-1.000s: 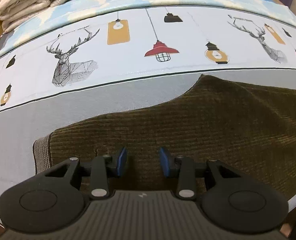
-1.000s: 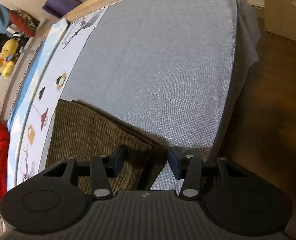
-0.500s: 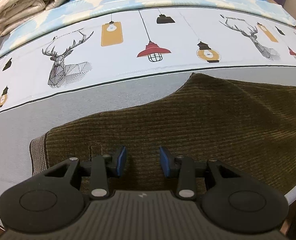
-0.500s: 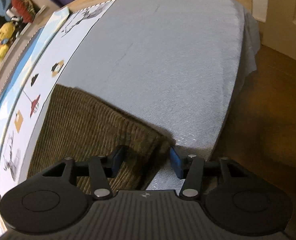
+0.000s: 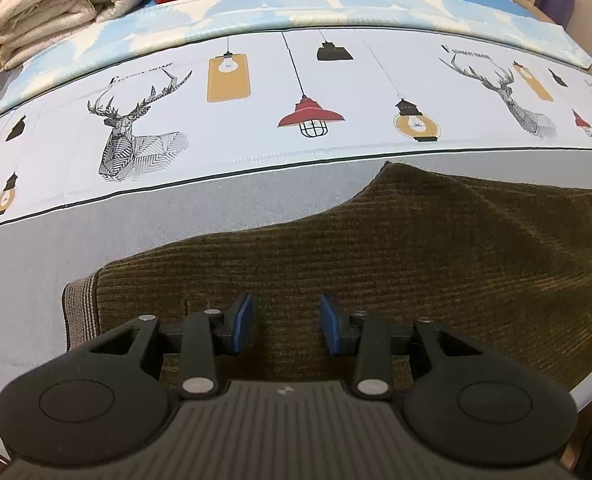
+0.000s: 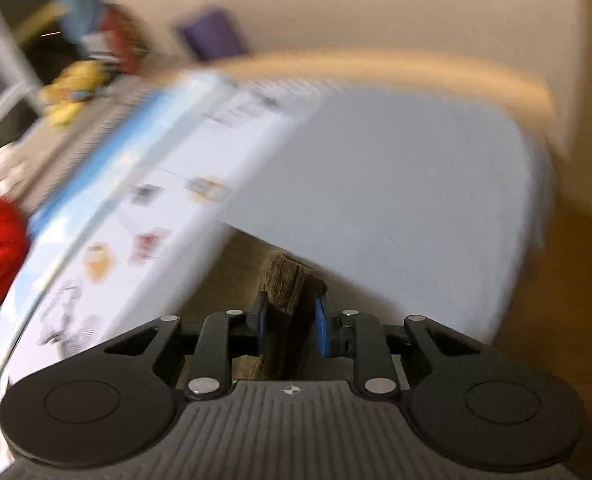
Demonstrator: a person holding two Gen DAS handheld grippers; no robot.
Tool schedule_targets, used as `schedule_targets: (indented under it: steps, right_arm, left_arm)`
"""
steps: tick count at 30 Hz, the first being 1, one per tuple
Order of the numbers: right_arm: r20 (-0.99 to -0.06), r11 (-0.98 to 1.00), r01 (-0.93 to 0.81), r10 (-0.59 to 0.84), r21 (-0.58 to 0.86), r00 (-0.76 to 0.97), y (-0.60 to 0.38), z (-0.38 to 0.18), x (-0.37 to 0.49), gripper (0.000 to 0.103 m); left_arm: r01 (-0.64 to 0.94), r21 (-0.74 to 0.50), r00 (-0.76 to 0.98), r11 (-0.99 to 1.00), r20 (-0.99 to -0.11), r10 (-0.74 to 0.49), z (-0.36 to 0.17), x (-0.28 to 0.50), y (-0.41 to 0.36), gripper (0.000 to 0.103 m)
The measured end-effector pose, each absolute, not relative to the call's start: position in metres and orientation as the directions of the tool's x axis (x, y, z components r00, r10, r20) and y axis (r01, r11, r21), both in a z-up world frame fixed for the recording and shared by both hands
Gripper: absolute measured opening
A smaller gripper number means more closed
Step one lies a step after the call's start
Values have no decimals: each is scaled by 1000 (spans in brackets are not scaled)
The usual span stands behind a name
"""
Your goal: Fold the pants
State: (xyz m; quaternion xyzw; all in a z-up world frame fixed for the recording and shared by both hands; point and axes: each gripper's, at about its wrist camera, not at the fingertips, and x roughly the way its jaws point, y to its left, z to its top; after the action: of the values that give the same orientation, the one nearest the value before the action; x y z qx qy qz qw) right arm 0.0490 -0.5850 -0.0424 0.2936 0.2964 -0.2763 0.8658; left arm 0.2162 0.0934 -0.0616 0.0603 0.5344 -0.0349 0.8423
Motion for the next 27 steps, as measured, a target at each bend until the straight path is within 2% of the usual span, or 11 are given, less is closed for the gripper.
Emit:
schedule_targets:
  steps: [4,8,9,11,15,16,18,19,21,23,27]
  right_arm:
    - [-471,907,381,-261,179,843,-469,14,73,23]
    - [-345,999,-38,39,10,938,-324,26,73,24]
    - [-356,990,-139,124,-18,926,-291,17,72,24]
    - [-460,942,-332,274,-49,845,-228,-14,73,25]
    - [-777,813,-582,368,2,510,-140,-107,73,31]
    - [-810,792,-610,362,6,462,-130,-121,67,39]
    - [-782,765,-638,346,-84,518,-118,-119,48,45]
    - [-779,733,-679,403,-40,480,-117,-110,47,41]
    - [-740,726,-687,475,22,477,-125,-92,45,41]
    - [-720,761,-649,450,-2,529,-130,-87,52,47]
    - [-781,821,-570,357,1,513,-135,-113,74,48]
  left_arm:
    - [114,57,433,992,-902,2,-59,215,98,41]
    - [105,53,431,993,-902,2,-59,212,107,41]
    - [103,52,432,993,-902,3,-59,211,110,41]
    - [94,48,433,994,-902,3,-59,209,117,41]
    - [63,27,437,998,-899,-3,-56,206,133,41]
    - [54,18,439,998,-899,-7,-55,205,137,41]
    - [44,9,442,999,-897,-12,-53,202,144,41]
    - [43,7,445,999,-895,-13,-53,201,146,41]
    - [44,6,449,999,-893,-14,-52,201,152,41]
    - [38,6,457,999,-889,-12,-51,201,156,41]
    - [24,-2,458,1000,-889,-12,-50,199,165,41]
